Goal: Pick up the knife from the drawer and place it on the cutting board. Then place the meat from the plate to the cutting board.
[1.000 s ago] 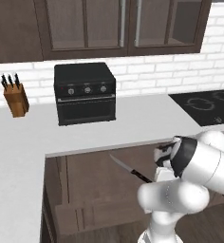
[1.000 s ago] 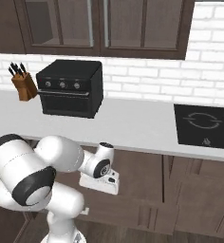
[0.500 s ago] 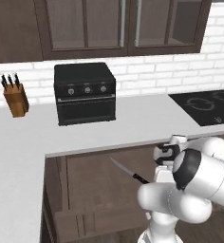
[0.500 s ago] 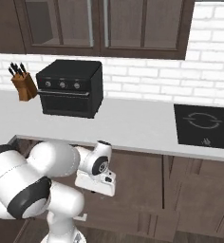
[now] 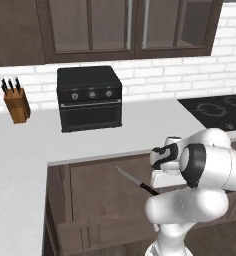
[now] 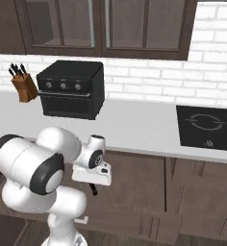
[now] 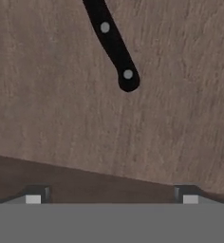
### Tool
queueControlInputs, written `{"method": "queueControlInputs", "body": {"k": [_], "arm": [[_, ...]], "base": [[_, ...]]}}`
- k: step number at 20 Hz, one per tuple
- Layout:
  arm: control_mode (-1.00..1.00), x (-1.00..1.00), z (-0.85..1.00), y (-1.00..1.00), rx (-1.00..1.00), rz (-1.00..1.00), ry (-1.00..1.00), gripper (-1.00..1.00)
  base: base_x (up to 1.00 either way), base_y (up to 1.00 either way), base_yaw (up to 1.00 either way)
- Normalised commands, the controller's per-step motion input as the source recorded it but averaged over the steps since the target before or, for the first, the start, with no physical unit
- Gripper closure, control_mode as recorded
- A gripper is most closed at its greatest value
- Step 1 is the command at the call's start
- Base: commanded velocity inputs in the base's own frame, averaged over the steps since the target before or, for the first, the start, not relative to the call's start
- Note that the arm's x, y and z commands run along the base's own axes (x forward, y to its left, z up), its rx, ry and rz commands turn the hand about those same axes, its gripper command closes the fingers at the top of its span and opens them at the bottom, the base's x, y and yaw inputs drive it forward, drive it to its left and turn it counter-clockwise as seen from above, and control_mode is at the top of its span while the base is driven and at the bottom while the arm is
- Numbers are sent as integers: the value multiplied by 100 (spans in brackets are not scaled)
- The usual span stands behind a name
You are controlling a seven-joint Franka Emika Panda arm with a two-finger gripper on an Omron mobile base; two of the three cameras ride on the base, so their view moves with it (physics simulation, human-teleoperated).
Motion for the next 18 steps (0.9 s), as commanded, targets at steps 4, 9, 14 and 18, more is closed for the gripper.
{"method": "queueControlInputs", "body": {"k": [4, 9, 14, 18], "arm": [[-100, 37, -11, 25, 0, 8, -2, -100], [-100, 26, -46, 27, 0, 10, -6, -100], [-100, 50, -36, 8, 1, 10, -5, -100], [-100, 73, -17, 0, 1, 0, 0, -100]], "base": [[0, 0, 0], [0, 0, 0], [0, 0, 0], [0, 0, 0]]}}
